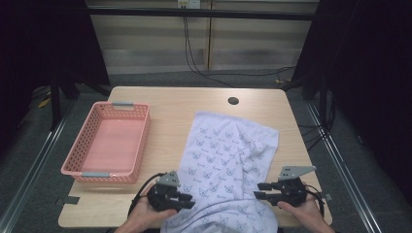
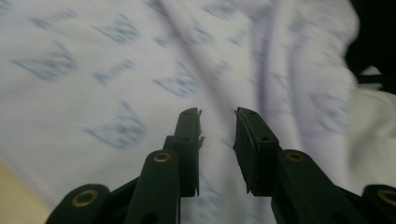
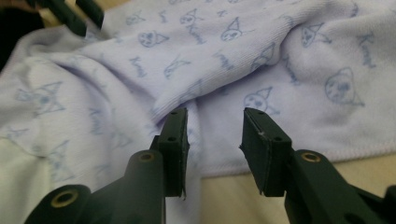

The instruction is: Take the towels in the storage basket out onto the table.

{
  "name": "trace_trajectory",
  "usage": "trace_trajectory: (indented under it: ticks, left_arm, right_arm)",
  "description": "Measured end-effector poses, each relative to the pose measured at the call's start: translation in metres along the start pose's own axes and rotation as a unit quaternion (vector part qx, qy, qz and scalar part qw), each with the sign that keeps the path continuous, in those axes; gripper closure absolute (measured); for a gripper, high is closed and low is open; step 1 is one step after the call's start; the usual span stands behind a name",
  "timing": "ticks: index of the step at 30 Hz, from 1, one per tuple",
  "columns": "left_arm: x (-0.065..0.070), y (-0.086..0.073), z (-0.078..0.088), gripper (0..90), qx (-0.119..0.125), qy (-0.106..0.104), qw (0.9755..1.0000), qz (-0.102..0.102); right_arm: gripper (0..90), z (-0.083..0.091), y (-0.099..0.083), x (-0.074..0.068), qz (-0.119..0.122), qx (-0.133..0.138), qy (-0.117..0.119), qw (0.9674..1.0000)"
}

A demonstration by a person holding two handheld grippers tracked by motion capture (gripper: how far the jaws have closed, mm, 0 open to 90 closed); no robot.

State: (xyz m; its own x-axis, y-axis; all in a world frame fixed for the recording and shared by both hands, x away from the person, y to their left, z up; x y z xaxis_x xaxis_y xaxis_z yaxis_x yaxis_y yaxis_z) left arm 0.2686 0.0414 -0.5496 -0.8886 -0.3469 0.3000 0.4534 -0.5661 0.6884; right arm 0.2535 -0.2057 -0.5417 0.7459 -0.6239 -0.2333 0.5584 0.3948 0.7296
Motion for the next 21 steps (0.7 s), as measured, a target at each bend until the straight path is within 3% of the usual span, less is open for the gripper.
trace_trajectory:
  ticks: [3, 5, 8, 12, 13, 17, 18, 21]
  left_arm:
    - [-0.023, 0.010, -0.009, 67.8, 0.005, 0.014, 0.9998, 0.015]
    - [-0.031, 0.010, -0.011, 66.3, 0.007, 0.024, 0.9995, 0.018]
    - [-0.024, -0.001, -0.014, 66.7, -0.011, 0.023, 0.9997, -0.002]
    - [-0.016, -0.010, -0.008, 77.9, -0.018, 0.028, 0.9994, -0.001]
    - [-0.013, -0.013, -0.007, 81.9, -0.024, 0.027, 0.9994, -0.003]
    - [0.003, -0.027, 0.000, 88.3, -0.035, 0.018, 0.9992, -0.008]
    - [0.009, -0.030, 0.002, 88.4, -0.035, 0.011, 0.9993, -0.001]
    - [0.024, -0.042, 0.007, 88.4, -0.042, -0.007, 0.9990, 0.009]
  right_arm:
    - [56.7, -0.018, 0.002, 0.001, 0.014, -0.023, 0.008, 0.9996]
    - [54.3, -0.028, 0.002, -0.003, 0.020, -0.034, 0.021, 0.9990]
    - [53.8, -0.036, -0.006, -0.006, 0.043, -0.056, 0.006, 0.9975]
    - [80.8, -0.030, -0.012, -0.010, 0.040, -0.066, 0.012, 0.9969]
    - [83.1, -0.029, -0.014, -0.011, 0.035, -0.069, 0.015, 0.9969]
    - [84.7, -0.017, -0.024, -0.020, 0.035, -0.093, 0.023, 0.9947]
    - [85.1, -0.013, -0.028, -0.024, 0.034, -0.105, 0.026, 0.9935]
    - [85.2, -0.006, -0.037, -0.035, 0.034, -0.108, 0.039, 0.9928]
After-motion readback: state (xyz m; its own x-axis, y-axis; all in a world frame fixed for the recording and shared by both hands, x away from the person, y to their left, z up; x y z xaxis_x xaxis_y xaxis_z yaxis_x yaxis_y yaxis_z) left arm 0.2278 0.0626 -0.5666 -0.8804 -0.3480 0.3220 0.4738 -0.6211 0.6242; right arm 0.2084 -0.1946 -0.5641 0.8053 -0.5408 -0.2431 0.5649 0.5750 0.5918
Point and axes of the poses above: each handheld gripper's, and its own axes: z roughly backward along the jaws, y roughly out of its top, x roughly to its right, the point moved 10 cm from there along -z, roughly forward along the jaws
